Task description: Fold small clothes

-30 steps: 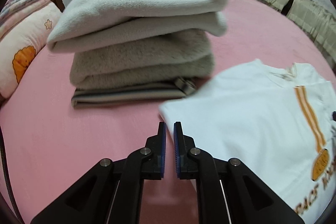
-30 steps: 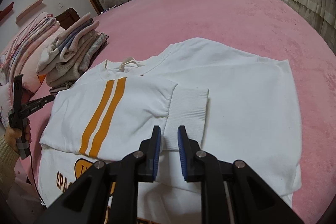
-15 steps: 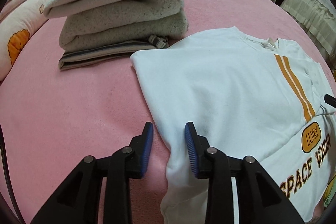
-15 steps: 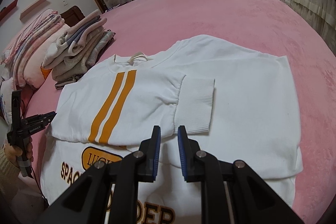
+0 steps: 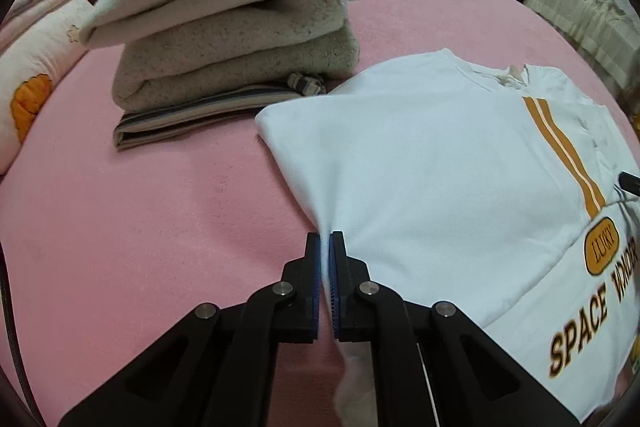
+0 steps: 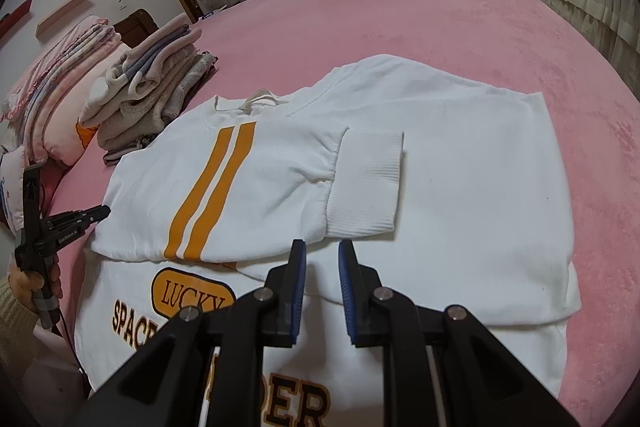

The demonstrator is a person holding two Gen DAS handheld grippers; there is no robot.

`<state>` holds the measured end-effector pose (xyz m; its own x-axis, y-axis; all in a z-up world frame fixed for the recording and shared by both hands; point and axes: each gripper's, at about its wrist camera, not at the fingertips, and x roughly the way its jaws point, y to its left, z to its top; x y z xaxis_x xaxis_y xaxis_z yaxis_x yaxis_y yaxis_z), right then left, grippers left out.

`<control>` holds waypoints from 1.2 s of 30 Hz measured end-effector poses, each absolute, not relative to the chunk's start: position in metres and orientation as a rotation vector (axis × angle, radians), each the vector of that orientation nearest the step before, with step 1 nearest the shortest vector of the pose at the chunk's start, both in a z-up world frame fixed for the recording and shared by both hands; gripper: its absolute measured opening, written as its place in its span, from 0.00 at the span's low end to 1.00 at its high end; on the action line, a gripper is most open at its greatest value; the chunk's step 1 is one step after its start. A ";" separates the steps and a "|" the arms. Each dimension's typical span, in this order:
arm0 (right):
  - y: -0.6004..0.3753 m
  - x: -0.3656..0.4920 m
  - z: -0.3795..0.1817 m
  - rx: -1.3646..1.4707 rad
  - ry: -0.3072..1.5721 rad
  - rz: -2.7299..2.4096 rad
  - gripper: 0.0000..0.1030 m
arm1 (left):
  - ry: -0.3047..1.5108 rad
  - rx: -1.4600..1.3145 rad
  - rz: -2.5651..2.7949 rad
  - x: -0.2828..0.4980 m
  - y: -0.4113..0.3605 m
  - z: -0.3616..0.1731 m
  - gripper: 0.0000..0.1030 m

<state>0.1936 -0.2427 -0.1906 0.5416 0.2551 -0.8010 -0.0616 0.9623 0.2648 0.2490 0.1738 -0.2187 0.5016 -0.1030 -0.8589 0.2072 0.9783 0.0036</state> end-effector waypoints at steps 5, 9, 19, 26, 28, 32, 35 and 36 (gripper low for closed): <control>-0.242 0.193 -0.193 0.210 0.986 0.188 0.16 | 1.032 0.148 -0.141 0.247 0.186 -0.230 0.04; -0.242 0.192 -0.191 0.203 0.980 0.186 0.16 | 1.047 0.052 -0.075 0.246 0.212 -0.230 0.05; -0.231 0.195 -0.166 0.201 0.912 0.209 0.16 | 0.912 -0.096 -0.171 0.231 0.190 -0.181 0.13; -0.209 0.208 -0.165 0.181 0.907 0.233 0.16 | 0.959 -0.095 -0.303 0.224 0.132 -0.201 0.13; -0.204 0.213 -0.170 0.166 0.917 0.227 0.16 | 1.009 -0.082 -0.261 0.219 0.132 -0.219 0.13; -0.206 0.221 -0.189 0.148 0.970 0.186 0.16 | 1.016 -0.079 -0.199 0.205 0.148 -0.234 0.09; -0.215 0.218 -0.200 0.162 0.999 0.190 0.12 | 1.010 -0.092 -0.189 0.199 0.155 -0.233 0.09; -0.216 0.216 -0.200 0.161 0.998 0.193 0.12 | 1.010 -0.092 -0.186 0.198 0.156 -0.233 0.08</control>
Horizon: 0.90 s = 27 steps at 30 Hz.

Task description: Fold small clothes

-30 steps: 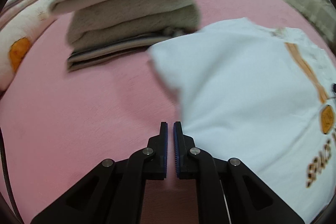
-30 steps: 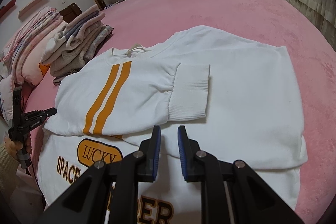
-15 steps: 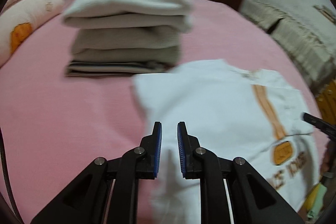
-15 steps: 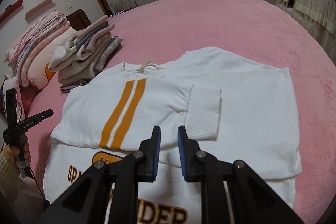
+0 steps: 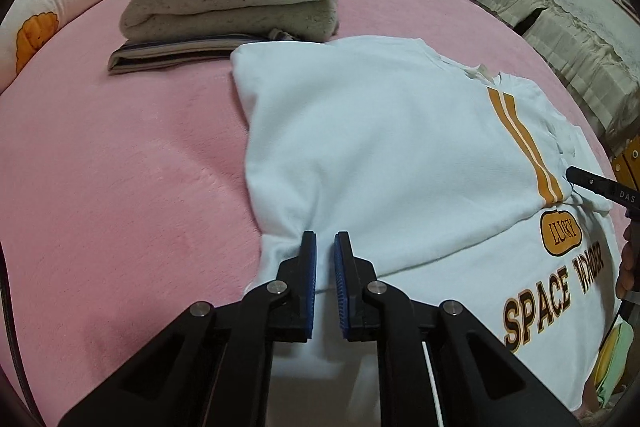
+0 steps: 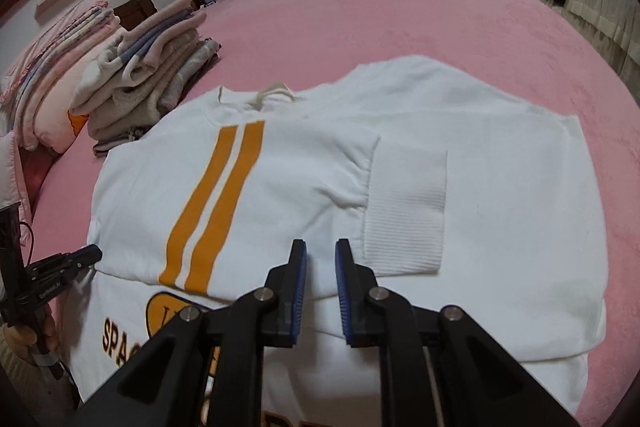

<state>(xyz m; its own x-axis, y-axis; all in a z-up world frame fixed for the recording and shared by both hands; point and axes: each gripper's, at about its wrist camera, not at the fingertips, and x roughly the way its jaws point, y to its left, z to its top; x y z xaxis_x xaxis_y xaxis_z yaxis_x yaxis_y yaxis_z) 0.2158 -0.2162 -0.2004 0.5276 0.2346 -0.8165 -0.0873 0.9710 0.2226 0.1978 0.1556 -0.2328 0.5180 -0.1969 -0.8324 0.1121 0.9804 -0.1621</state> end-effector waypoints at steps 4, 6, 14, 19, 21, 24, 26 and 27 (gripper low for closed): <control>-0.218 0.205 -0.192 0.154 0.995 0.192 0.12 | 1.015 -0.110 -0.169 0.198 0.154 -0.230 0.08; -0.220 0.198 -0.186 0.155 0.989 0.191 0.14 | 1.019 -0.140 -0.163 0.191 0.158 -0.223 0.10; -0.244 0.135 -0.136 0.146 0.904 0.183 0.15 | 0.876 -0.139 -0.037 0.128 0.178 -0.165 0.73; -0.258 0.089 -0.112 0.130 0.869 0.175 0.20 | 0.877 -0.098 -0.040 0.088 0.177 -0.151 0.74; -0.263 0.071 -0.106 0.118 0.860 0.171 0.26 | 0.887 -0.091 -0.033 0.072 0.177 -0.155 0.74; -0.272 0.042 -0.101 0.083 0.853 0.158 0.27 | 0.894 -0.108 -0.017 0.053 0.179 -0.162 0.74; -0.276 0.028 -0.101 0.068 0.851 0.150 0.27 | 0.899 -0.139 -0.007 0.042 0.182 -0.168 0.74; -0.281 0.019 -0.102 0.062 0.853 0.140 0.27 | 0.899 -0.151 -0.003 0.038 0.184 -0.171 0.74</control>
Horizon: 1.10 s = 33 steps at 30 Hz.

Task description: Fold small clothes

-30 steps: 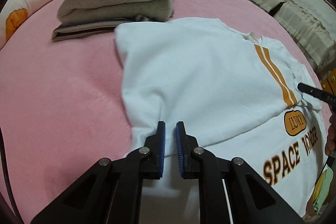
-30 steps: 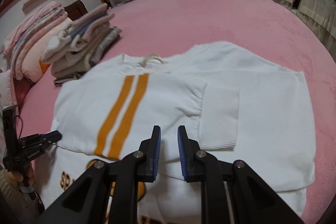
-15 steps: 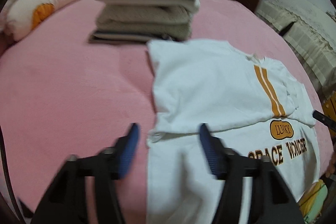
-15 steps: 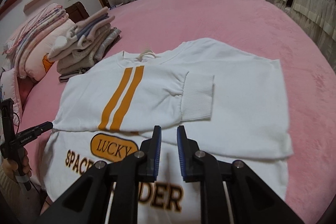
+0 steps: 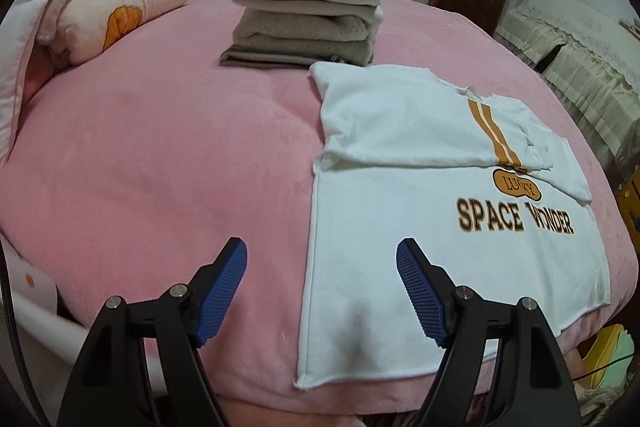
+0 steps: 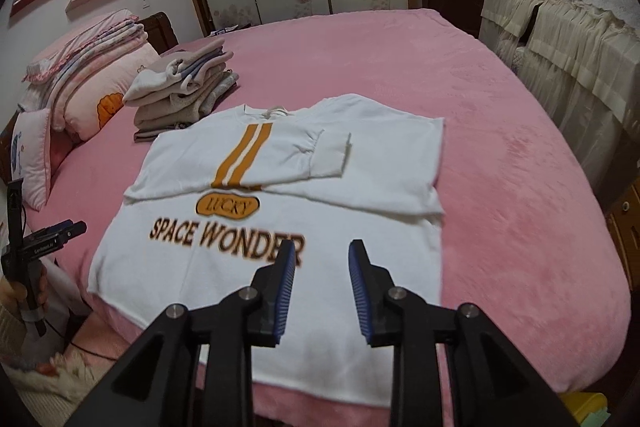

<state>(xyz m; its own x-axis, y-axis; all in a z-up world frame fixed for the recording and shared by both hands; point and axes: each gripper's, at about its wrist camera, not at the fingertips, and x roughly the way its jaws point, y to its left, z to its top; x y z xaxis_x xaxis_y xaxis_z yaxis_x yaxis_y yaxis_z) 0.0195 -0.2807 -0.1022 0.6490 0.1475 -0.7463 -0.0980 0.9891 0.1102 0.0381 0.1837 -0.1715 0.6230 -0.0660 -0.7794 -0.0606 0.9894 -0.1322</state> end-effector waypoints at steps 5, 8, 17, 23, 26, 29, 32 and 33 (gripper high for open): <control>-0.302 -0.006 -0.120 0.070 0.894 0.109 0.27 | 0.946 -0.190 -0.018 0.027 0.186 -0.190 0.74; -0.313 -0.014 -0.136 0.079 0.926 0.079 0.27 | 0.988 -0.220 -0.031 0.024 0.187 -0.204 0.74; -0.341 -0.033 -0.185 0.130 1.022 0.037 0.27 | 1.048 -0.287 -0.044 0.022 0.194 -0.228 0.74; -0.349 -0.035 -0.205 0.170 1.067 0.030 0.27 | 1.069 -0.298 -0.057 0.022 0.195 -0.238 0.74; -0.355 -0.035 -0.213 0.216 1.079 0.034 0.27 | 1.067 -0.319 -0.063 0.021 0.197 -0.242 0.74; -0.359 -0.035 -0.218 0.258 1.086 0.049 0.27 | 1.073 -0.336 -0.071 0.020 0.197 -0.244 0.74; -0.361 -0.035 -0.221 0.295 1.092 0.078 0.27 | 1.090 -0.343 -0.100 0.019 0.194 -0.245 0.70; -0.362 -0.034 -0.222 0.308 1.093 0.085 0.27 | 1.094 -0.347 -0.107 0.019 0.193 -0.245 0.68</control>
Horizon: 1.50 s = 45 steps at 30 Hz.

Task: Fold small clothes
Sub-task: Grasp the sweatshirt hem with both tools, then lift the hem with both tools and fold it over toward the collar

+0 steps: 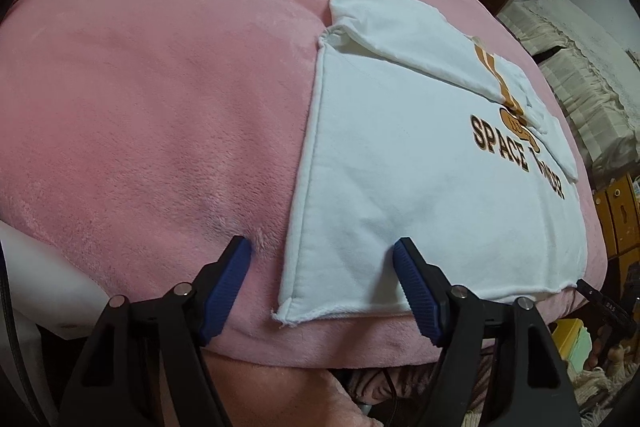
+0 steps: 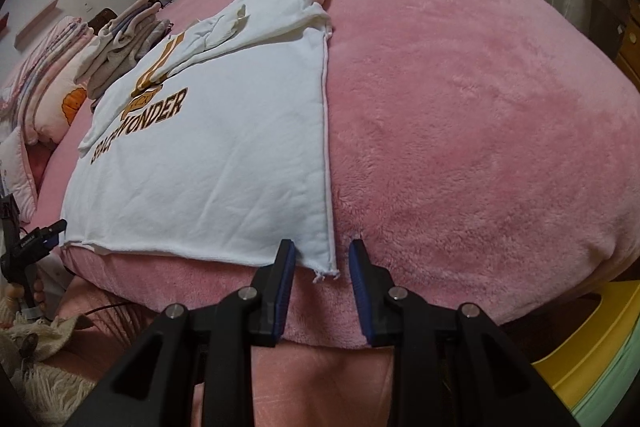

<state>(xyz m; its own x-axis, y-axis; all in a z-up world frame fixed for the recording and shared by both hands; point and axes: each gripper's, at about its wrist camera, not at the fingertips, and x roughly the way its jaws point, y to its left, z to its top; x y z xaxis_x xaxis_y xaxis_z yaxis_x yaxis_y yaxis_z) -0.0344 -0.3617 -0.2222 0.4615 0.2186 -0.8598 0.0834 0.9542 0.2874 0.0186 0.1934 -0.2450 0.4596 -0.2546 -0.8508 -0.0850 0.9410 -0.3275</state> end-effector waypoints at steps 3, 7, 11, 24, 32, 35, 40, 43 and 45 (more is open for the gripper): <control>-0.365 -0.033 -0.226 0.359 1.101 0.116 0.17 | 1.103 -0.374 -0.126 0.018 0.194 -0.247 0.65; -0.362 -0.034 -0.228 0.363 1.112 0.137 0.10 | 1.107 -0.429 -0.152 0.018 0.202 -0.249 0.61; -0.360 -0.034 -0.229 0.360 1.120 0.138 0.09 | 1.112 -0.478 -0.167 0.017 0.210 -0.251 0.54; -0.359 -0.026 -0.232 0.382 1.135 0.123 0.12 | 1.129 -0.519 -0.183 0.017 0.211 -0.257 0.45; -0.364 -0.030 -0.220 0.407 1.097 0.180 0.04 | 1.169 -0.526 -0.199 0.018 0.208 -0.253 0.05; -0.369 -0.033 -0.200 0.435 1.045 0.215 0.04 | 1.162 -0.640 -0.214 0.019 0.215 -0.246 0.04; -0.378 -0.026 -0.160 0.494 0.927 0.247 0.04 | 1.092 -0.822 -0.203 0.029 0.222 -0.227 0.04; -0.378 -0.010 -0.133 0.499 0.858 0.254 0.04 | 1.027 -0.889 -0.200 0.043 0.222 -0.205 0.04; -0.377 0.005 -0.117 0.500 0.817 0.258 0.04 | 0.981 -0.917 -0.198 0.056 0.222 -0.187 0.04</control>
